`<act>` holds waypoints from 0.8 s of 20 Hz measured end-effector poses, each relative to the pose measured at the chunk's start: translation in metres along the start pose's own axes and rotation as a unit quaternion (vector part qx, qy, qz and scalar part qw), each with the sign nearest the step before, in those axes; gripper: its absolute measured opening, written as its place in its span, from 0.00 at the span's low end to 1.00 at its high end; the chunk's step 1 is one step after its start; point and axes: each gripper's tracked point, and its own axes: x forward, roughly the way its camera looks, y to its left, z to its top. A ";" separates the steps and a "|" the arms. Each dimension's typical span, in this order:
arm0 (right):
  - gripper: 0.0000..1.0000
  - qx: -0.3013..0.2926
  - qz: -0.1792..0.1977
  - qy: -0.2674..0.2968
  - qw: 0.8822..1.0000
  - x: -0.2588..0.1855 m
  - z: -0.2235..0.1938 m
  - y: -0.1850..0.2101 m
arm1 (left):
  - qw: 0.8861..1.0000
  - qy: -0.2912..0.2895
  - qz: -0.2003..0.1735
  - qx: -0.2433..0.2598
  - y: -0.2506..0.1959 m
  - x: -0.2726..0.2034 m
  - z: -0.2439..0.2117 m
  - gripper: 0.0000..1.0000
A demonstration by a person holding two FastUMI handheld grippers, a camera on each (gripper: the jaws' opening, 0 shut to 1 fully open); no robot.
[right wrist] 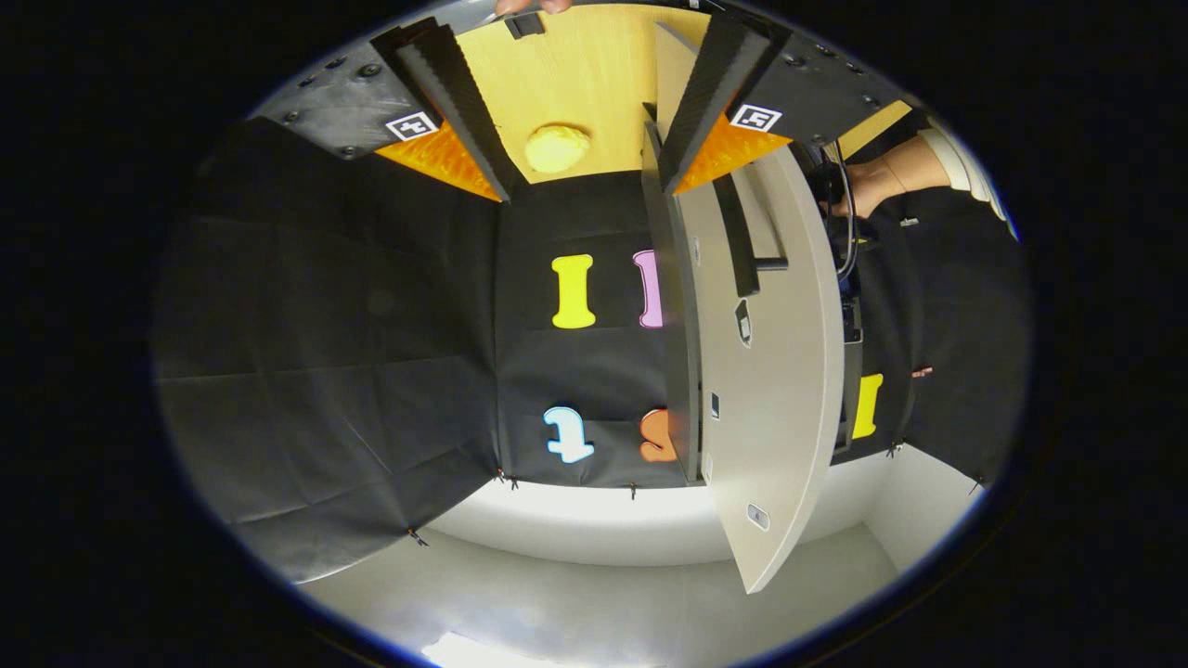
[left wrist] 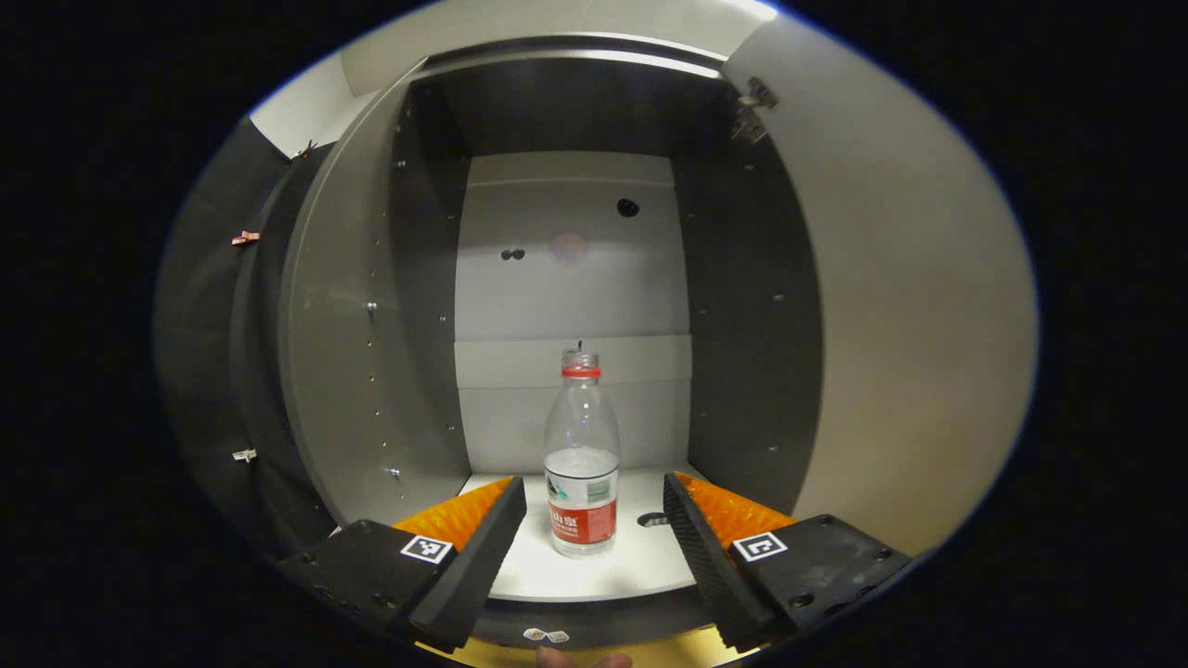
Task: Open the cabinet door with the right hand, grasp the bottle in the cabinet with the left hand and place it on the coaster, then close the cabinet door with the right hand.
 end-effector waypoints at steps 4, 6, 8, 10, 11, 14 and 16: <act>0.98 -0.001 -0.014 0.000 1.000 0.009 -0.003 -0.009 | 1.000 0.007 -0.003 -0.006 0.004 0.042 -0.006 0.94; 1.00 0.003 -0.023 0.010 1.000 0.004 -0.006 -0.013 | 1.000 0.002 -0.009 0.004 -0.001 0.052 -0.006 0.95; 0.98 0.006 -0.030 0.013 0.999 0.002 -0.006 -0.016 | 1.000 -0.003 0.002 0.015 0.000 0.065 -0.006 0.94; 0.98 0.008 -0.033 0.011 0.999 0.003 -0.006 -0.018 | 1.000 -0.001 0.008 0.015 0.001 0.075 -0.011 0.94; 0.94 0.008 -0.035 0.012 0.999 0.005 -0.007 -0.019 | 1.000 0.002 0.007 0.013 -0.001 0.080 -0.014 0.94; 0.98 0.006 -0.038 0.014 0.999 0.006 -0.007 -0.022 | 1.000 0.008 0.007 0.013 -0.001 0.088 -0.022 0.94; 0.98 0.003 -0.042 0.015 0.999 0.004 -0.008 -0.025 | 1.000 0.006 0.004 0.010 -0.002 0.090 -0.022 0.79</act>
